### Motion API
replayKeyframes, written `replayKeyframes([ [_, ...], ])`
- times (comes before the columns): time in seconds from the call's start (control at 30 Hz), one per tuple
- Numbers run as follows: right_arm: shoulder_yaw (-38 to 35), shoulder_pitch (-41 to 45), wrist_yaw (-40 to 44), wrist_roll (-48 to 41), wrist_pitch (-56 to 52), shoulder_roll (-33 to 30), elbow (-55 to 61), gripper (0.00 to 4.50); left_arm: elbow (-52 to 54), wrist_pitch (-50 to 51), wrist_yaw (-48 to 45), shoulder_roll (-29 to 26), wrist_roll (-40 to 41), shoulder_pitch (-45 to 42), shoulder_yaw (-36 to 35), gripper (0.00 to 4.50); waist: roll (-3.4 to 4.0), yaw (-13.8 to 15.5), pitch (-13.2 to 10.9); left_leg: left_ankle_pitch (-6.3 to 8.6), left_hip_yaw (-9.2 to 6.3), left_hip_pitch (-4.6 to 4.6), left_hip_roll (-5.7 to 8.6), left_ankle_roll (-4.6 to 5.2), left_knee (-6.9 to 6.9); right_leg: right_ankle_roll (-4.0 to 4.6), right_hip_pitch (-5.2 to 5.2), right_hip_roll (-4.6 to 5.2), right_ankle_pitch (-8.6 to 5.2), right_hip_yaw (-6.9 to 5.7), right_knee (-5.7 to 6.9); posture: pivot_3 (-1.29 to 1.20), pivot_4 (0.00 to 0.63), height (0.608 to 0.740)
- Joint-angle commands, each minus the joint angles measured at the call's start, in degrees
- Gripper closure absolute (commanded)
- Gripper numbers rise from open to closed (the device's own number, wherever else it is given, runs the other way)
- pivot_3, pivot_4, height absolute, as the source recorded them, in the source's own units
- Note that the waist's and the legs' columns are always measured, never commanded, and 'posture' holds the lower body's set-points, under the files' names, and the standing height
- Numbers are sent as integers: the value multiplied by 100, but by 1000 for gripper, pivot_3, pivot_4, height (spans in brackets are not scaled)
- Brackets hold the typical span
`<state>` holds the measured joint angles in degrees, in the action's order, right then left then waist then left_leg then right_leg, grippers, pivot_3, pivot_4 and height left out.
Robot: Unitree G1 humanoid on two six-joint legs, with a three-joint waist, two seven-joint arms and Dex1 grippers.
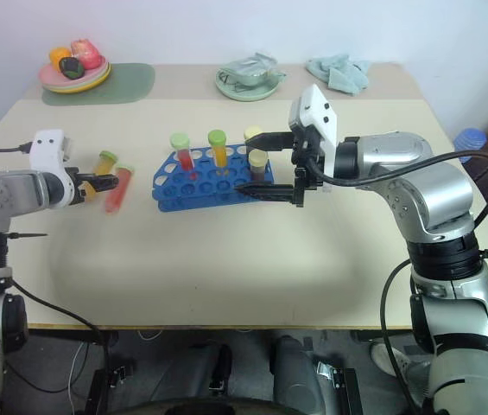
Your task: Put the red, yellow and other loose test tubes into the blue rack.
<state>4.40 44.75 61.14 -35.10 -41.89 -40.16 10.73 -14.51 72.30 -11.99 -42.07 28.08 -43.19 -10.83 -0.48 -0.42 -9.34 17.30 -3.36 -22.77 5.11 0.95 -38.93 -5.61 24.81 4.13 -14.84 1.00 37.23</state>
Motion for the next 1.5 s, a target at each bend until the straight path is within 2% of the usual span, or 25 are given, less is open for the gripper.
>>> replayKeyframes([
  [0.03, -129, 0, 81, 14, 116, -53, 18, 60, -454, -165, -38, 60, -311, -440, 91, 0, -2, 6, 1, 0, -1, -13, 1, 0, -7, -1, 10, 0, 1, -2, 2, 0, 150, 740],
  [0.13, -132, -153, 111, 100, 258, -48, 9, 60, -1034, -310, -75, 233, -557, -811, 224, 0, -6, 8, 4, -1, -2, -49, 2, -1, -21, -4, 44, 0, 3, -5, 9, 0, 150, 740],
  [0.33, -137, -217, 95, 222, 320, -62, 60, 60, -2046, -477, -206, 546, -895, -1549, 355, 0, -6, -14, 4, -2, -2, -54, 3, -2, -23, -5, 52, 1, 3, -6, 15, 0, 150, 740],
  [0.6, -175, -29, -137, 123, -19, -36, 293, 60, -2641, -471, -406, 636, -1233, -1916, 509, 0, -7, -33, 3, -4, 0, -60, 3, -5, -23, -5, 62, 0, 3, -4, 22, 0, 150, 740],
  [0.97, -139, 189, -269, 105, -245, 31, 343, 60, -4279, -916, -173, 978, -1557, -2812, 278, 0, -9, -16, 3, -4, -1, -62, 7, -5, -26, -6, 62, 3, 3, -6, 23, 0, 150, 740],
  [1.17, -114, 219, -260, 98, -288, 31, 376, 60, -5137, -868, 15, 983, -1607, -3389, 77, 0, -11, -37, 2, -4, 0, -62, 7, -5, -25, -6, 66, 2, 3, -6, 30, 0, 150, 740],
  [1.5, -148, 164, -281, 96, -290, 53, 382, 60, -5524, -692, -64, 940, -2036, -3790, 314, 0, -11, -28, 2, -4, 0, -63, 7, -5, -27, -6, 68, 3, 3, -6, 36, 0, 150, 740],
])
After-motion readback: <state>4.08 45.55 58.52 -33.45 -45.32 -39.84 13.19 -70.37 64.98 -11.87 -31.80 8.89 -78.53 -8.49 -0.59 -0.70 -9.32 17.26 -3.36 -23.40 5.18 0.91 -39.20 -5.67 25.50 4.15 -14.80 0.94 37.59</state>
